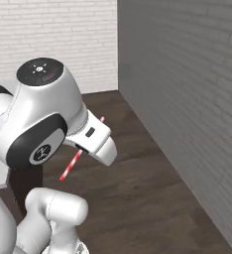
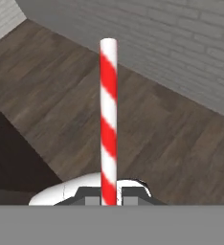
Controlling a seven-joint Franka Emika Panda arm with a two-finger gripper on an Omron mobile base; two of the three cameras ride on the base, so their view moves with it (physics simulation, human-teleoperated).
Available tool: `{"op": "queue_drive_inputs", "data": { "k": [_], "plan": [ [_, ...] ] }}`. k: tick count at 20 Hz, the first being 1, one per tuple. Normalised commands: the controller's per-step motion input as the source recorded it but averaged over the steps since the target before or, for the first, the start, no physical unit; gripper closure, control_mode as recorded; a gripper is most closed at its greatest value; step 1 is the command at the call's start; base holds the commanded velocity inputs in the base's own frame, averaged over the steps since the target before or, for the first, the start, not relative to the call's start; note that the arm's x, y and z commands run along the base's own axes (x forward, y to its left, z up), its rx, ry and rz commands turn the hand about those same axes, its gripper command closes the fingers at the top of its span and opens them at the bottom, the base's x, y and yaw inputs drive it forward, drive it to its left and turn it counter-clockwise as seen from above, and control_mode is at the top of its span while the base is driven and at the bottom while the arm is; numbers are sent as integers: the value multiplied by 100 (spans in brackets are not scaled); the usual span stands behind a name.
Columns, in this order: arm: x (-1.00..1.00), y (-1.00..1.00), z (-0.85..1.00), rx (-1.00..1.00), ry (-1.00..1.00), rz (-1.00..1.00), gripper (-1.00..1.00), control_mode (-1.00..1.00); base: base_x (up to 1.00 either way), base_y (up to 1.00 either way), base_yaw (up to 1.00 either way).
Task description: Take a straw from the drawer in front and place it inside the glass cup on the dining counter.
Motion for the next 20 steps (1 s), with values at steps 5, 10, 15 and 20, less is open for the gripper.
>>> {"op": "queue_drive_inputs", "data": {
  "k": [5, 10, 15, 20],
  "plan": [
    [0, 0, 0, 0, 0, 0, 100, 100, 73, -66, 43],
    [0, 0, 0, 0, 0, 0, 100, 100, 71, -65, 44],
    [0, 0, 0, 0, 0, 0, 100, 100, 77, -59, 47],
    [0, 0, 0, 0, 0, 0, 100, 100, 82, -56, 48]
  ]
}}
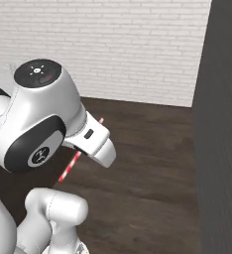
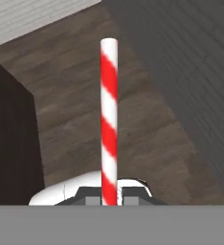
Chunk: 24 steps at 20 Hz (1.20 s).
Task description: Take a straw from the drawer in front and place it inside the glass cup on the dining counter.
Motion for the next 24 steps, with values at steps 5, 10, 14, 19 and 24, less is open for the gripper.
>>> {"op": "queue_drive_inputs", "data": {
  "k": [5, 10, 14, 19, 24],
  "plan": [
    [0, 0, 0, 0, 0, 0, 100, 100, 87, -54, 48],
    [0, 0, 0, 0, 0, 0, 100, 100, 90, -51, 49],
    [0, 0, 0, 0, 0, 0, 100, 100, 91, -50, 50],
    [0, 0, 0, 0, 0, 0, 100, 100, 86, -60, 47],
    [0, 0, 0, 0, 0, 0, 100, 100, 83, -66, 45]
  ]
}}
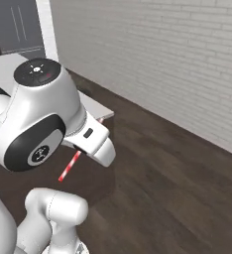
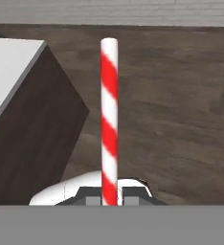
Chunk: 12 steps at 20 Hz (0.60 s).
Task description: Take a straw from the drawer in front and place it inside the glass cup on the dining counter.
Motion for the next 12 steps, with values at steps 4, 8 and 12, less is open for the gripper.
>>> {"op": "queue_drive_inputs", "data": {
  "k": [4, 8, 12],
  "plan": [
    [0, 0, 0, 0, 0, 0, 100, 100, 72, -71, 44],
    [0, 0, 0, 0, 0, 0, 100, 100, 68, -72, 44],
    [0, 0, 0, 0, 0, 0, 100, 100, 68, -71, 44]
  ]
}}
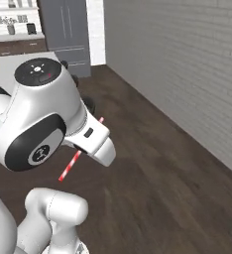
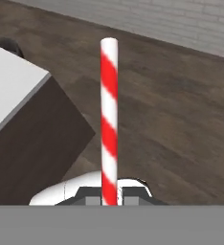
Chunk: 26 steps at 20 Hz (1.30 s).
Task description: Take a straw from the drawer in front and place it inside the glass cup on the dining counter.
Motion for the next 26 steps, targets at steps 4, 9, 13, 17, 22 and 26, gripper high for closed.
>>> {"op": "queue_drive_inputs", "data": {
  "k": [4, 9, 13, 17, 22, 26],
  "plan": [
    [0, 0, 0, 0, 0, 0, 100, 100, 63, -71, 45],
    [0, 0, 0, 0, 0, 0, 100, 100, 56, -72, 46],
    [0, 0, 0, 0, 0, 0, 100, 100, 50, -72, 46],
    [0, 0, 0, 0, 0, 0, 100, 100, 55, -67, 46],
    [0, 0, 0, 0, 0, 0, 100, 100, 47, -71, 48],
    [0, 0, 0, 0, 0, 0, 100, 100, 23, -75, 51]
  ]
}}
